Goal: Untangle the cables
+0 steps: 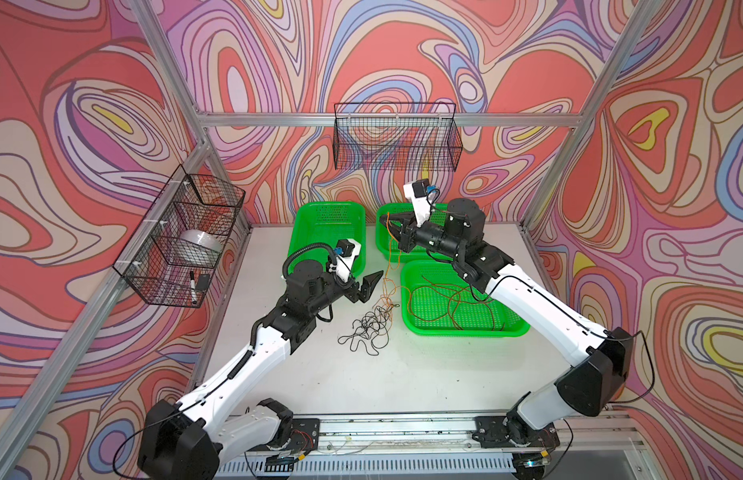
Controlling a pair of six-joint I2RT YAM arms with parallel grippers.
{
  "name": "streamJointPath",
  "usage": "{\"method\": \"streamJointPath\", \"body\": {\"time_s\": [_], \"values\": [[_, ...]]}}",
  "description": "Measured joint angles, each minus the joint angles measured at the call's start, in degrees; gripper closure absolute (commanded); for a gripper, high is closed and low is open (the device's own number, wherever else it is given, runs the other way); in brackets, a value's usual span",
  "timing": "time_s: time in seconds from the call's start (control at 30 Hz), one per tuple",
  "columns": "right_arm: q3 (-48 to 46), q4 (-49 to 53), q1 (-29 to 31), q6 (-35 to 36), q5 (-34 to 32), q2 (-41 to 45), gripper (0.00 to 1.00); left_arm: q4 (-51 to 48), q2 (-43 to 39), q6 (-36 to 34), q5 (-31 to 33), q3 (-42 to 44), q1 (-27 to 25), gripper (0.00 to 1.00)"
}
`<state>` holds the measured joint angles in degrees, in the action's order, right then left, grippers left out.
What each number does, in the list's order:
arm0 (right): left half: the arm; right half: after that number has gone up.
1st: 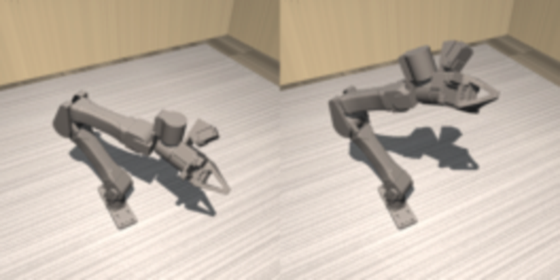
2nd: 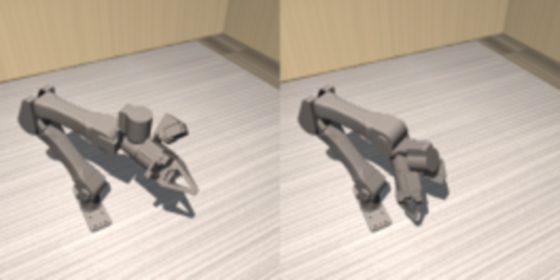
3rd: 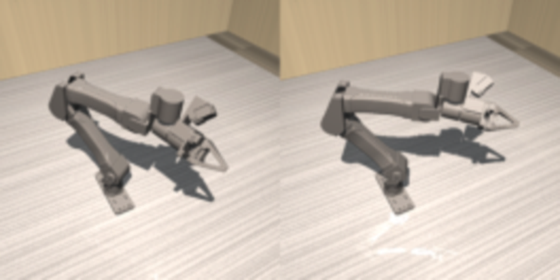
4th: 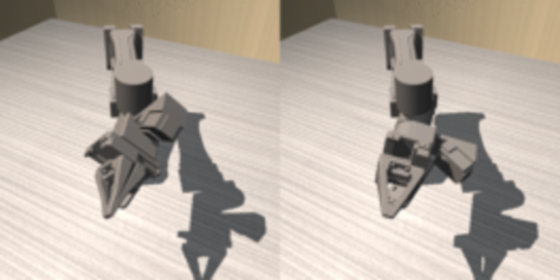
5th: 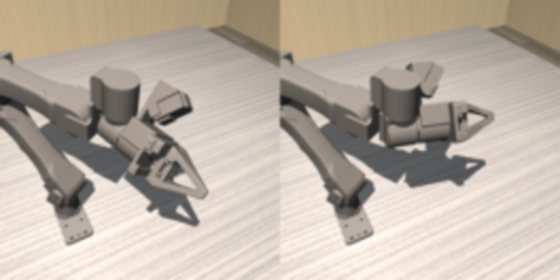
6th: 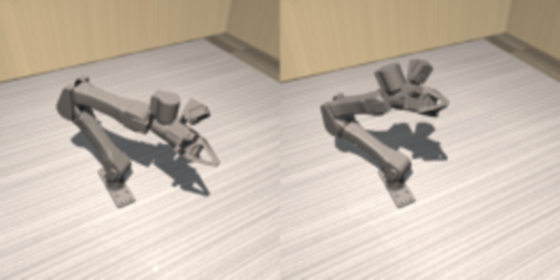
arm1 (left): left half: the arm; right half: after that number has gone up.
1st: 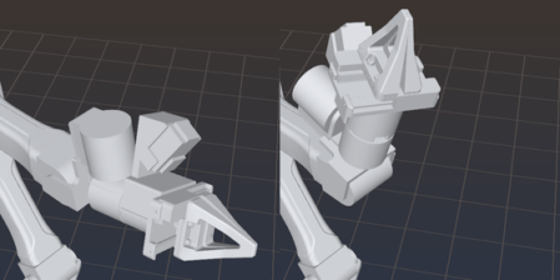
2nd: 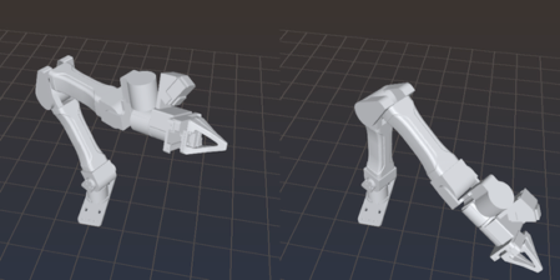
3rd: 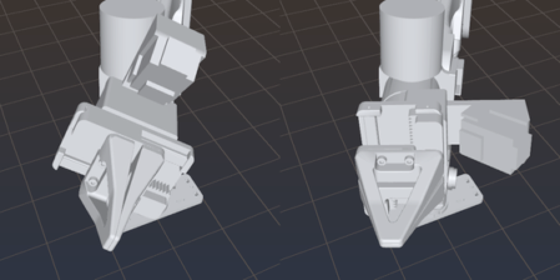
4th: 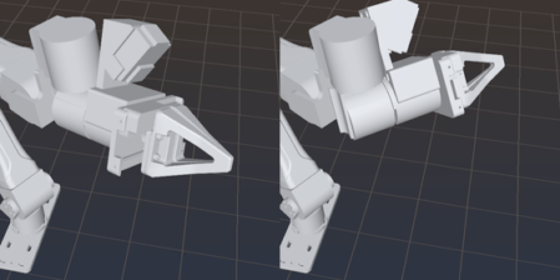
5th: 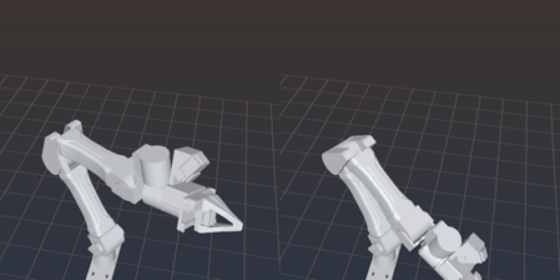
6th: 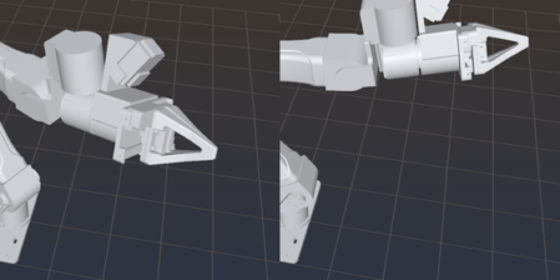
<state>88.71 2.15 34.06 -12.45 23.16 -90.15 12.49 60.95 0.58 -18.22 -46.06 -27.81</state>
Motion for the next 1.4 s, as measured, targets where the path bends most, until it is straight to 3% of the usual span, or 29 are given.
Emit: {"method": "streamJointPath", "body": {"time_s": [0.2,0.5,0.53,0.6,0.63,0.73,0.77,0.87,0.93,1.2,1.4], "values": [[0.7,1.2,0.0,0.33,0.2,-1.44,1.0,3.02,-3.63,-2.78,-2.91,5.73,-0.07,0.0],[1.46,1.14,0.0,0.35,2.23,-1.51,1.0,13.42,13.46,-1.36,-4.48,2.05,-2.16,0.0],[1.46,1.16,0.0,0.35,2.64,-1.51,1.0,14.97,15.54,-0.92,-4.26,1.11,-2.16,0.04],[1.46,1.16,0.0,0.35,3.32,-1.51,1.0,17.55,18.64,0.07,-3.98,-0.68,-2.16,0.2],[1.46,1.18,0.0,0.35,3.52,-1.51,1.0,18.64,20.0,0.48,-3.78,-1.88,-2.16,0.34],[1.46,1.27,0.0,0.35,3.61,-1.51,1.0,19.89,22.77,1.16,-4.44,-5.86,-2.16,0.93],[1.46,1.29,0.0,0.35,3.39,-1.46,0.95,20.2,23.19,1.2,-4.98,-7.1,-2.16,1.0],[1.4,1.2,-0.2,0.63,1.62,-1.07,0.6,20.81,22.86,1.29,-6.38,-8.94,-2.16,1.0],[0.92,1.62,-0.94,1.05,0.39,-0.07,0.53,20.24,21.99,1.11,-6.91,-9.31,-2.16,1.0],[-5.9,2.95,-5.2,1.75,-3.61,4.55,0.48,11.1,14.6,-0.63,-7.74,-14.84,-2.16,1.0],[-17.25,0.44,-4.72,-2.32,1.73,3.87,0.48,8.81,11.65,-1.07,-8.66,-19.52,-2.16,1.0]]}}
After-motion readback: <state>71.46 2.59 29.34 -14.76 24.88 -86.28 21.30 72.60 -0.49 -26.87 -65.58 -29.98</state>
